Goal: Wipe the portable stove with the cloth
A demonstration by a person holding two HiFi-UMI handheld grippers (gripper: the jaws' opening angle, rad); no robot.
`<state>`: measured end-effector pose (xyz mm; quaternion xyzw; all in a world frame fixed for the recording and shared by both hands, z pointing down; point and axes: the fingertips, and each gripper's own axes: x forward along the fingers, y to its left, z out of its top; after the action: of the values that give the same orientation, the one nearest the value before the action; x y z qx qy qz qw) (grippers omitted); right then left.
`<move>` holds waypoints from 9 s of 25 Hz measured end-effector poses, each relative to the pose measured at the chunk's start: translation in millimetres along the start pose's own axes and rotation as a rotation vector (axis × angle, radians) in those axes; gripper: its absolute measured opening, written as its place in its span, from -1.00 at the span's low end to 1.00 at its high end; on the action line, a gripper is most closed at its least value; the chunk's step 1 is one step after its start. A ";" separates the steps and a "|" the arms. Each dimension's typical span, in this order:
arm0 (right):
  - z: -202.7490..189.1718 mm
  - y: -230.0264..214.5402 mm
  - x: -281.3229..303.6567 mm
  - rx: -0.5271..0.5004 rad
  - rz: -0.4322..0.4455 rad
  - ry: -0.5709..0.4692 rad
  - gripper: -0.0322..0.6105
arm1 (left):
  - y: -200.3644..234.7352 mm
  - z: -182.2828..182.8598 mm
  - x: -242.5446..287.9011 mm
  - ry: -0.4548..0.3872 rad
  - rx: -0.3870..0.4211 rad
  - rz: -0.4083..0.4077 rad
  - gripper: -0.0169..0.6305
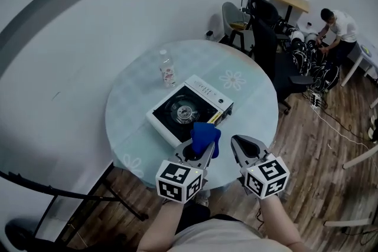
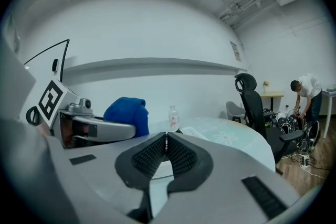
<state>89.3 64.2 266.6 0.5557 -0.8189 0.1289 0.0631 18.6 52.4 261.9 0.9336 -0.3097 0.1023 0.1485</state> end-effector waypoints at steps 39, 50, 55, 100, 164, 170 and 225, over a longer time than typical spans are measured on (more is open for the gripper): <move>11.6 -90.3 163.8 0.028 0.064 0.124 -0.82 | 151.0 43.0 115.2 0.099 -0.048 0.120 -0.67; 10.5 -124.8 197.2 0.021 0.129 0.156 -0.82 | 173.7 47.1 151.9 0.149 -0.019 0.221 -0.67; 8.9 -138.4 212.6 0.024 0.163 0.166 -0.82 | 187.1 48.1 170.0 0.169 -0.022 0.267 -0.67; -18.2 -199.0 306.5 0.058 0.313 0.226 -0.82 | 284.9 11.2 264.3 0.451 0.121 0.527 -0.67; -65.9 -200.7 246.7 0.098 0.293 0.298 -0.82 | 182.4 -53.3 289.4 0.683 0.265 0.280 -0.67; -68.4 -199.8 236.5 0.111 0.297 0.296 -0.82 | 167.2 -57.1 289.8 0.697 0.283 0.265 -0.67; -95.5 -209.8 183.6 0.102 0.197 0.359 -0.82 | 75.9 -87.3 284.0 0.744 0.613 0.116 -0.67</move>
<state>211.1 -146.4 433.0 0.4435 -0.8374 0.2726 0.1667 187.3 -131.4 440.1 0.8156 -0.2429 0.5237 -0.0387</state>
